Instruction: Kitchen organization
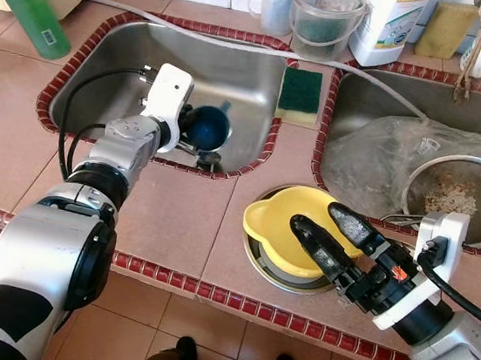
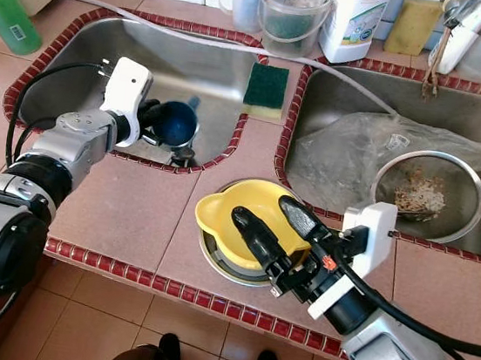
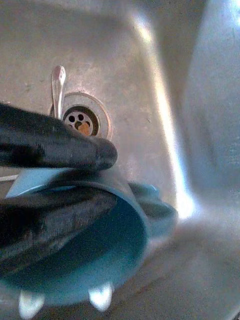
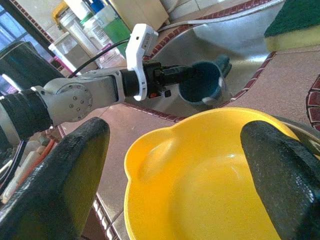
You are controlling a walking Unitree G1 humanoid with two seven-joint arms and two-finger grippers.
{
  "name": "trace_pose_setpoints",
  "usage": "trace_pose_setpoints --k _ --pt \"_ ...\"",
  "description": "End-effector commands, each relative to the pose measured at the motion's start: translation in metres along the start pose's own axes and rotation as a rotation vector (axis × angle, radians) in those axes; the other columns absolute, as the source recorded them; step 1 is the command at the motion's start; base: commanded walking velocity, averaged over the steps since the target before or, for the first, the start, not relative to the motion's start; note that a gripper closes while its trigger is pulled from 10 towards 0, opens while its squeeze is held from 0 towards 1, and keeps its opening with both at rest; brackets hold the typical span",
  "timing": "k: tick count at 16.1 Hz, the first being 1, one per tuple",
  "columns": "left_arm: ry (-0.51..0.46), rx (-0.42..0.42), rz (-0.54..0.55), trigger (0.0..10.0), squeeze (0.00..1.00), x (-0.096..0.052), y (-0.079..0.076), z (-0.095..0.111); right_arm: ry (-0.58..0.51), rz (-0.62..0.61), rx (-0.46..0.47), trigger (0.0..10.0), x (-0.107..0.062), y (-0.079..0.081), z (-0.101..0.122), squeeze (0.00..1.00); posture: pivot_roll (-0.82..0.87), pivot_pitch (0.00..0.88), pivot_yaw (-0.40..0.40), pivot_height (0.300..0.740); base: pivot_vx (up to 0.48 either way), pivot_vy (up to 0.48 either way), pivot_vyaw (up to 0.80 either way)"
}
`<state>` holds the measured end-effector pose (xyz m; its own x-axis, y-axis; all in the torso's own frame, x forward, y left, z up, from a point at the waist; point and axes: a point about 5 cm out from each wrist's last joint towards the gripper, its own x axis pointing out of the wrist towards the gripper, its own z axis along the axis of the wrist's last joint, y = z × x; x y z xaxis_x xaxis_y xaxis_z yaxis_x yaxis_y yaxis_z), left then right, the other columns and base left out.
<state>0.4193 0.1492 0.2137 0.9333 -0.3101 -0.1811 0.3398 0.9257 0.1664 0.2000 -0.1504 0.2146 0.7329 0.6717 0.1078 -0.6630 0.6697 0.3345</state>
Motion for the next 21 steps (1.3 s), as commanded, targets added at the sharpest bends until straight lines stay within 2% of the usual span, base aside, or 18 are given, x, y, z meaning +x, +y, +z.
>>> trace_pose_setpoints --k 1,9,15,19,21 --pt "0.027 -0.008 0.017 10.0 1.0 -0.003 0.007 -0.006 0.006 0.014 -0.002 10.0 -0.001 0.004 0.0 0.0 -0.22 0.306 0.104 0.74 0.0 0.0 0.0" --pt "-0.006 -0.019 0.009 10.0 1.0 -0.003 0.009 0.004 -0.01 0.024 -0.006 10.0 0.005 0.0 0.005 0.0 -0.2 0.291 0.098 0.74 0.0 0.0 0.0" --pt "-0.048 -0.031 -0.018 10.0 1.0 -0.005 0.013 0.01 -0.052 0.079 -0.029 10.0 0.017 -0.004 0.013 0.0 -0.17 0.265 0.088 0.74 0.0 0.0 0.0" --pt "-0.116 -0.057 -0.022 10.0 1.0 -0.009 0.017 0.013 -0.118 0.1 -0.04 10.0 0.031 -0.011 0.02 0.0 -0.15 0.232 0.081 0.74 0.0 0.0 0.0" --pt "-0.181 -0.054 -0.055 10.0 1.0 -0.012 0.018 0.018 -0.165 0.064 -0.069 10.0 0.037 -0.014 0.024 0.0 -0.15 0.219 0.084 0.74 0.0 0.0 0.0"
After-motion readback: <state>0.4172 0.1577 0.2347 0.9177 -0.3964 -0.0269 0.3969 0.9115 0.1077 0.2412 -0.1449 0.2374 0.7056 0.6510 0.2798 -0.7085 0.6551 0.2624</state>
